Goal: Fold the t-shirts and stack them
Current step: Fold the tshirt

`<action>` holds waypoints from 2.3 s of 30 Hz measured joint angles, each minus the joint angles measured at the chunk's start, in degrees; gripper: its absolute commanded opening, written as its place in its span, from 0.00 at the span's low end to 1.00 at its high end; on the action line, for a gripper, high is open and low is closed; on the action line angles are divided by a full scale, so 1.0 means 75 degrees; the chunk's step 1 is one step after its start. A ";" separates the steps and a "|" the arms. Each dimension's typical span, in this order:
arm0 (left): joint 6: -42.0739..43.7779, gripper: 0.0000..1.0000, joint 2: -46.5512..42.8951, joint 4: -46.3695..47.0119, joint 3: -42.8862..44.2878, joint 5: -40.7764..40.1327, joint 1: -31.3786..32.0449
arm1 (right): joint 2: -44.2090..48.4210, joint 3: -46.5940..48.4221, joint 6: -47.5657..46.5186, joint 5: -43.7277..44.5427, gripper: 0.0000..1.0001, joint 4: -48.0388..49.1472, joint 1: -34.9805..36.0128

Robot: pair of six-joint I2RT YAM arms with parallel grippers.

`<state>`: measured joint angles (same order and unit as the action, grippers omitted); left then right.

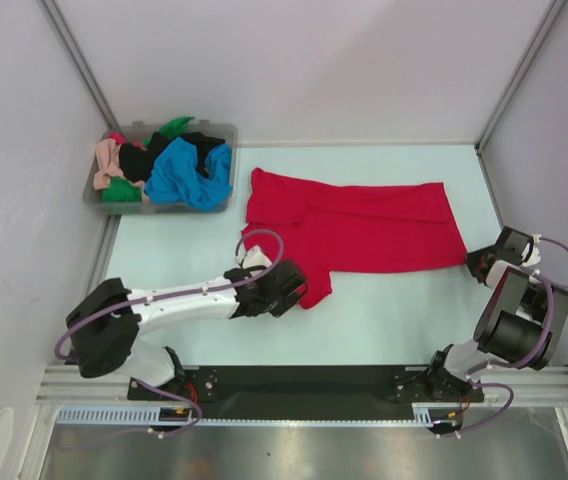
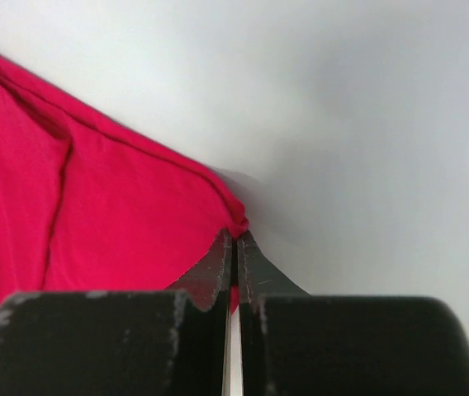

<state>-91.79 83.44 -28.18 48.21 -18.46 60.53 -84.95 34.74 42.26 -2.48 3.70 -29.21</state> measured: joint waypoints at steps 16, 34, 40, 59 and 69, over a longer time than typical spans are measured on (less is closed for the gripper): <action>0.2506 0.00 -0.0699 -0.0425 0.1443 -0.1915 -0.0472 | -0.0402 0.1376 -0.1000 0.0006 0.00 -0.0883 0.0251; 0.7326 0.00 0.0405 0.1845 0.2993 -0.1597 -0.1577 | -0.1766 0.3372 -0.1169 0.0099 0.00 -0.1099 0.0816; 0.8699 0.00 0.0638 0.2690 0.3075 -0.1233 -0.1760 | -0.2177 0.3791 -0.1393 0.0099 0.00 -0.1151 0.0819; 0.9850 0.00 0.0350 0.3276 0.2801 -0.1105 -0.2340 | -0.2433 0.4438 -0.2229 0.0335 0.00 -0.1784 0.1241; 0.9853 0.00 -0.0102 0.3273 0.2299 -0.0877 -0.2498 | -0.2337 0.4605 -0.2396 0.0504 0.00 -0.2055 0.1300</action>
<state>-17.89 82.67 -3.64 65.45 -25.04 41.80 -102.48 69.28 24.29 1.30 -11.70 -19.46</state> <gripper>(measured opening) 0.006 0.021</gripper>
